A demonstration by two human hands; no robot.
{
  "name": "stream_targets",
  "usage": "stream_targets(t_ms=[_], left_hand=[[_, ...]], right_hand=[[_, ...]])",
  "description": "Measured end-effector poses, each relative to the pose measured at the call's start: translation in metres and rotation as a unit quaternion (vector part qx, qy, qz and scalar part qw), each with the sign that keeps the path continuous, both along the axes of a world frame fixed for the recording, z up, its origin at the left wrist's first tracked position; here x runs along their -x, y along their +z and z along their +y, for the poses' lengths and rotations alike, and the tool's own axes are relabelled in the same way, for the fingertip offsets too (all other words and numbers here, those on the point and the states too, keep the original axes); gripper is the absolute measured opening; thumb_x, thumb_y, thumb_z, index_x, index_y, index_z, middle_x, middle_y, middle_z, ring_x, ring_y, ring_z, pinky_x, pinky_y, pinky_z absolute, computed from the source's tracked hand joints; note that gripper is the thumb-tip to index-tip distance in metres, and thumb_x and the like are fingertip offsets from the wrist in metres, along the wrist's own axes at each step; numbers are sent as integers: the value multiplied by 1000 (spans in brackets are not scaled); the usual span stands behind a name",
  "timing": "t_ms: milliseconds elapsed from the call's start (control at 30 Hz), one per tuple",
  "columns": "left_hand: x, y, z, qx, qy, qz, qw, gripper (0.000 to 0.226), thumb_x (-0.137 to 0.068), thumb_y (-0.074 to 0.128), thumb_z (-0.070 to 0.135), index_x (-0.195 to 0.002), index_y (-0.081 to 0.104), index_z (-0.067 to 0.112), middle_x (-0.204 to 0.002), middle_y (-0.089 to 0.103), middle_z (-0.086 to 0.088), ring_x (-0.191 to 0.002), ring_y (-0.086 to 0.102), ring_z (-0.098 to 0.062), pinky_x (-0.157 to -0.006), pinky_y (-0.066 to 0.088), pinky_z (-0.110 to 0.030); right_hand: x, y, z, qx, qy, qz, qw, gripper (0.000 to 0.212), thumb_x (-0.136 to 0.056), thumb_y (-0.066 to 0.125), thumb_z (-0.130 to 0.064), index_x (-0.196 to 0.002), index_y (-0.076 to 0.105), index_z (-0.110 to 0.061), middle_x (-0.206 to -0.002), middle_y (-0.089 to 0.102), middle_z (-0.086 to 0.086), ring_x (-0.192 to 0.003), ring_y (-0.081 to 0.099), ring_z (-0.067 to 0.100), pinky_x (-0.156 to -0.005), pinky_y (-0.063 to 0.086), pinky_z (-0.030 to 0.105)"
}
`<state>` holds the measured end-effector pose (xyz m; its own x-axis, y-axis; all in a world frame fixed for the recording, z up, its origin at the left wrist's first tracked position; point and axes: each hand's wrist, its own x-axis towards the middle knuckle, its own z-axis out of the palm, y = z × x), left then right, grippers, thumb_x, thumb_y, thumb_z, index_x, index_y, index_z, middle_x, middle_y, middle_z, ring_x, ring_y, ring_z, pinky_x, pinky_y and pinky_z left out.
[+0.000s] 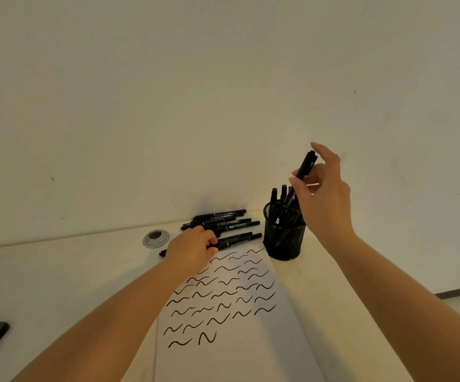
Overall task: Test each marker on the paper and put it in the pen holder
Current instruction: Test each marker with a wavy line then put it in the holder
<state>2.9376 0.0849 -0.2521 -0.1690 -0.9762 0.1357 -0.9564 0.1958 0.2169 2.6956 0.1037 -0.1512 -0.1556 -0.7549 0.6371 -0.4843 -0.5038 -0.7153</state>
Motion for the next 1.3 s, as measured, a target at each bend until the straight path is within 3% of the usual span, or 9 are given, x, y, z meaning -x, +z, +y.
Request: stream_targets(t_ms=[167,267,433,700,933,1067,1167,1233,1300], left_hand=[[1,-4,-3,1,8,-14,1000,24,-90,50,38,-110,57,28,-105,55,4,-96,53,-15,-73,45,-30],[2,-6,-6,-5,17,-5,1000,23,-90,50,38,-108,58,26,-103,55,4,-94,54,-14,-72,44,-29],[5,-9,-9,-8,23,-17,1000,22,-90,49,38,-104,57,23,-102,54,3,-89,50,-14,-68,38,-28],[10,-11,-10,26,-17,-155,987,29,-97,35,33,-112,49,13,-108,52,-7,-95,52,-22,-65,38,-32],[2,-4,-3,52,-15,-149,987,31,-99,28,31,-114,47,10,-111,51,-6,-97,51,-20,-67,40,-31],[-2,18,19,55,5,-32,998,30,-99,29,30,-112,49,12,-109,53,-4,-93,52,-19,-72,44,-32],[4,34,50,46,6,162,986,24,-98,30,29,-105,50,17,-98,61,3,-84,58,-12,-71,47,-31],[10,38,76,40,-12,243,969,18,-97,32,29,-101,49,24,-86,61,13,-77,58,-1,-66,44,-22],[15,38,101,34,-37,256,965,15,-96,32,31,-97,47,31,-78,59,15,-73,56,4,-63,42,-17]], right_hand=[[-4,-18,-8,-17,-6,48,999,53,-87,60,-20,-126,32,-41,-87,62,-11,-76,59,-3,-62,42,13],[-6,-31,-9,-33,-5,91,995,47,-90,55,-22,-127,31,-38,-81,61,-9,-71,60,9,-60,44,22],[-11,-44,-12,-38,-22,198,979,38,-91,53,-21,-127,40,-25,-82,61,-1,-68,54,20,-59,41,29],[-13,-46,-7,-17,-38,271,962,17,-89,56,-15,-104,62,-10,-93,68,9,-83,60,29,-73,45,38],[-12,-36,7,-3,-86,277,957,28,-87,59,-19,-112,62,-8,-108,65,9,-105,49,30,-87,39,38],[-17,-33,36,47,-114,152,981,15,-86,56,-22,-98,64,-18,-92,64,-6,-92,49,17,-78,40,32],[-31,-37,62,-87,11,-30,996,18,-90,48,-30,-78,62,-32,-66,60,-14,-62,49,4,-56,39,12],[-45,-43,76,-146,82,-62,984,21,-91,45,-34,-80,62,-35,-67,62,-11,-56,50,7,-53,40,12],[-58,-49,88,-167,127,-59,976,20,-92,43,-35,-84,61,-33,-65,61,-8,-57,50,2,-55,41,13]])
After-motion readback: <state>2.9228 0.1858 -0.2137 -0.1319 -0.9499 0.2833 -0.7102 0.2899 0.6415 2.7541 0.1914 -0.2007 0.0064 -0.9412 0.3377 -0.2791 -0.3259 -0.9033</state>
